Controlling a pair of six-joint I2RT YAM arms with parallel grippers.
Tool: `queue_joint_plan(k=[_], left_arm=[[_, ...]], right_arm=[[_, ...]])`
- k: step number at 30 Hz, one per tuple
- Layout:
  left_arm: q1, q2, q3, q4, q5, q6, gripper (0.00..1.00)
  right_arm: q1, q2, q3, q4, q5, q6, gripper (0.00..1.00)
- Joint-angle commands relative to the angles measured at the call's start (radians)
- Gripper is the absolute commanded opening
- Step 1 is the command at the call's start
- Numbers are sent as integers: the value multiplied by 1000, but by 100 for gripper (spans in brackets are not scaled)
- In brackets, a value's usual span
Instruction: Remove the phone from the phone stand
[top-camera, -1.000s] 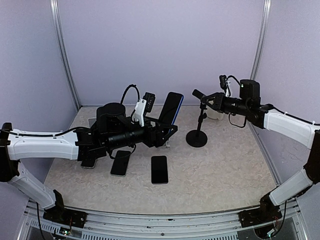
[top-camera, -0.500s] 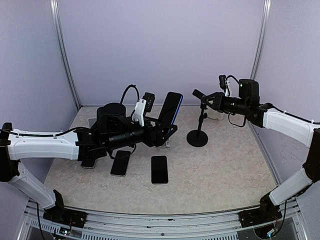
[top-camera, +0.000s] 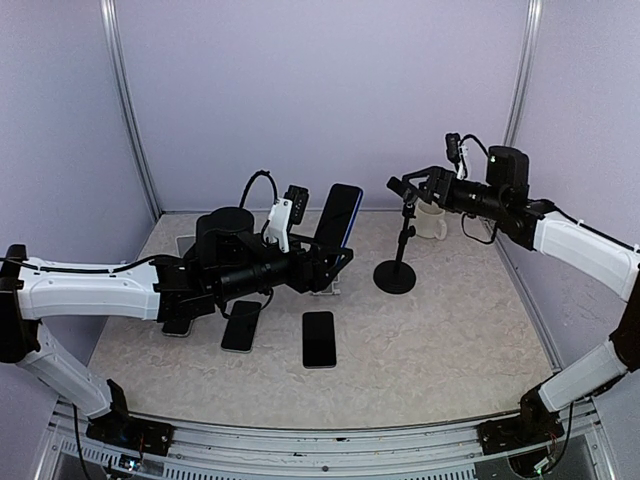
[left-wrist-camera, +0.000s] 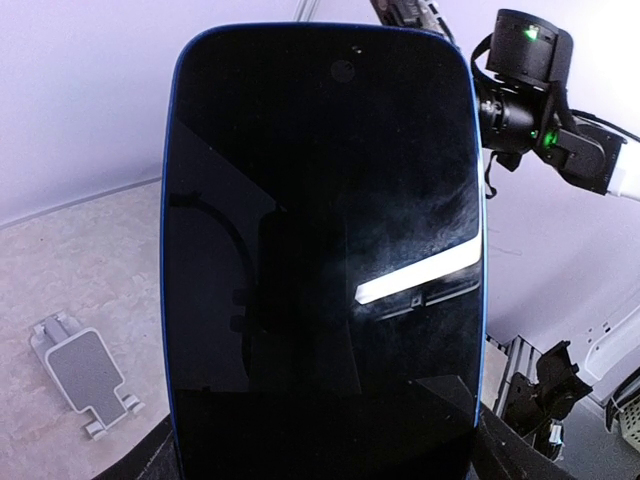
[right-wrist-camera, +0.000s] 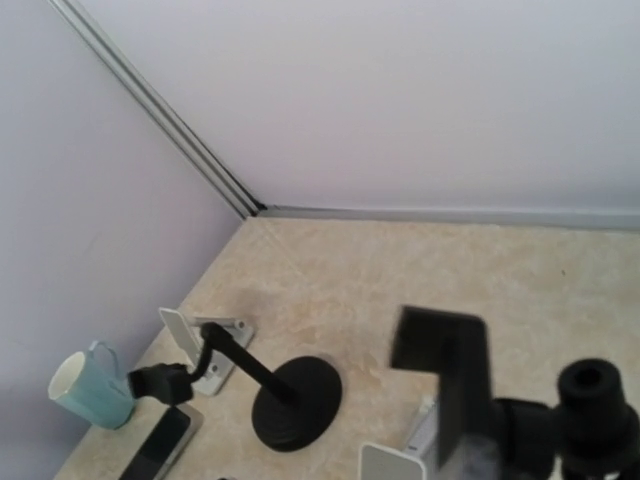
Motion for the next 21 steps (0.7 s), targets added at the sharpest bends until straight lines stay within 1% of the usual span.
queue_joint_plan(k=[1,8,12,16,21], left_arm=[[-7,4,14,40,-66,5,4],[-51,41,50,28,-199,25,4],[-87,77,79,28,-284,25,4],[-123,117,98,52,-348,22,4],[-166,172,139,60,-414,31,4]], right_arm=[[-6,-92,29,-32,-20,-14,78],[14,-220,-51,-41,-108,26,78],[54,-292,-119,-49,-139,53,75],[141,-359,-199,-22,-114,114,72],[270,-393,-306,54,-58,198,66]])
